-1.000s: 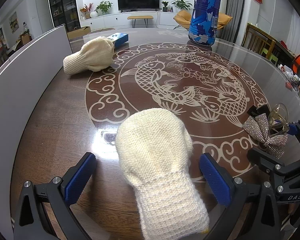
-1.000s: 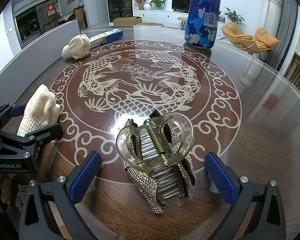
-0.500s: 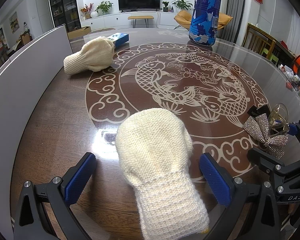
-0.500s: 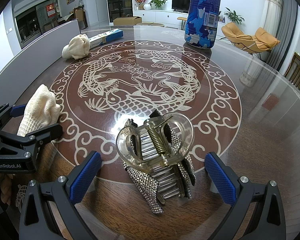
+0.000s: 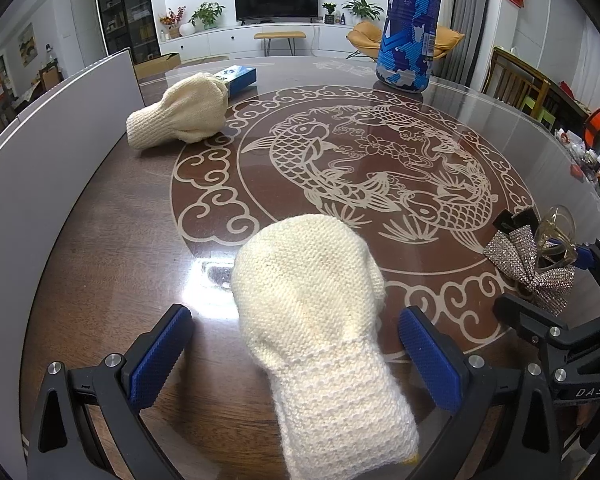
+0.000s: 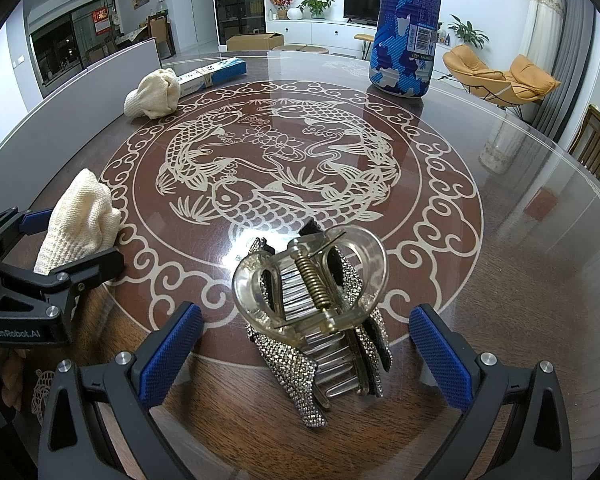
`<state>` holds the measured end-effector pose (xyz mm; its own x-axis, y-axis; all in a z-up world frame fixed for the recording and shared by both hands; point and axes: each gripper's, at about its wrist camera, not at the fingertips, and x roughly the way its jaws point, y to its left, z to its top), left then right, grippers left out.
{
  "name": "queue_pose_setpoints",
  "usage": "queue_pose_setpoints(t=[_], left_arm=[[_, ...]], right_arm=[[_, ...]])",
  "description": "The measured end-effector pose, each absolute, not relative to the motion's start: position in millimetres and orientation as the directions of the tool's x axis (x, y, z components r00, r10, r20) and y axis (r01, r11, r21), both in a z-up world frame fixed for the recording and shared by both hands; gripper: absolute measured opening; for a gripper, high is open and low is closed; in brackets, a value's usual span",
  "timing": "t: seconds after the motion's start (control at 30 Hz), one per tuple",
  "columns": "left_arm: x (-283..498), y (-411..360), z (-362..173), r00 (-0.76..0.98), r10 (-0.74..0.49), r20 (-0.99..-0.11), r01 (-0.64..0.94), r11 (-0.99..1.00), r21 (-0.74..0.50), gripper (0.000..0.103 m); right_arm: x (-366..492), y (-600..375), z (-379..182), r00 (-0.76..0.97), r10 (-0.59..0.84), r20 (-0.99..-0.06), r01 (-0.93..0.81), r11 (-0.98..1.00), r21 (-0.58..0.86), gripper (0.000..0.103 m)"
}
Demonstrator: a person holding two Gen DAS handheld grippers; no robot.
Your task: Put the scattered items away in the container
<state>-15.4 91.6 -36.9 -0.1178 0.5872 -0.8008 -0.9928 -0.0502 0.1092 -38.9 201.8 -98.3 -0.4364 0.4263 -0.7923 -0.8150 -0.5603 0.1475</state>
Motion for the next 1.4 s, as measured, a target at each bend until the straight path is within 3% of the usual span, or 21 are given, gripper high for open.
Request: queue_pose_setpoints(t=[0.47,0.7,0.93,1.03,1.1,1.17,1.2,1.4], left_arm=[[-18,88,-37,-0.085,0.593,-0.8,-0.996,-0.026,0.087,0.103],[-21,83,-37,-0.037,0.58,-0.814,-0.988,0.102,0.117,0.103],[-15,93,-36,-0.047,0.522,-0.852,-0.987,0.105,0.119,0.103],[-9,93,-33,-0.04,0.526,-0.85,-0.986,0.118,0.119,0.086],[-8,94,-29,-0.041,0.527,-0.849,-0.986,0.116,0.12,0.056],[-8,96,-26,-0.034,0.51,-0.86,-0.987,0.117,0.108,0.047],[-7,95,-24,-0.035,0.505,-0.862,-0.987,0.12,0.11,0.043],[-10,78,-6,-0.025,0.517,-0.856,-0.983,0.144,0.116,0.042]], right_arm=[[-39,202,-98,-0.428,0.428,-0.796,-0.822,-0.549,0.147,0.103],[-40,203,-98,-0.425,0.422,-0.801,-0.821,-0.551,0.146,0.103],[-51,223,-95,-0.392,0.235,-0.889,-0.741,-0.653,0.154,0.103],[-52,229,-93,-0.374,0.164,-0.913,-0.708,-0.686,0.167,0.096],[-52,233,-90,-0.369,0.148,-0.918,-0.7,-0.694,0.17,0.078],[-50,238,-87,-0.373,0.132,-0.918,-0.698,-0.692,0.184,0.06],[-49,241,-86,-0.371,0.126,-0.92,-0.701,-0.688,0.189,0.057],[-38,240,-62,-0.389,0.14,-0.911,-0.709,-0.677,0.199,0.056]])
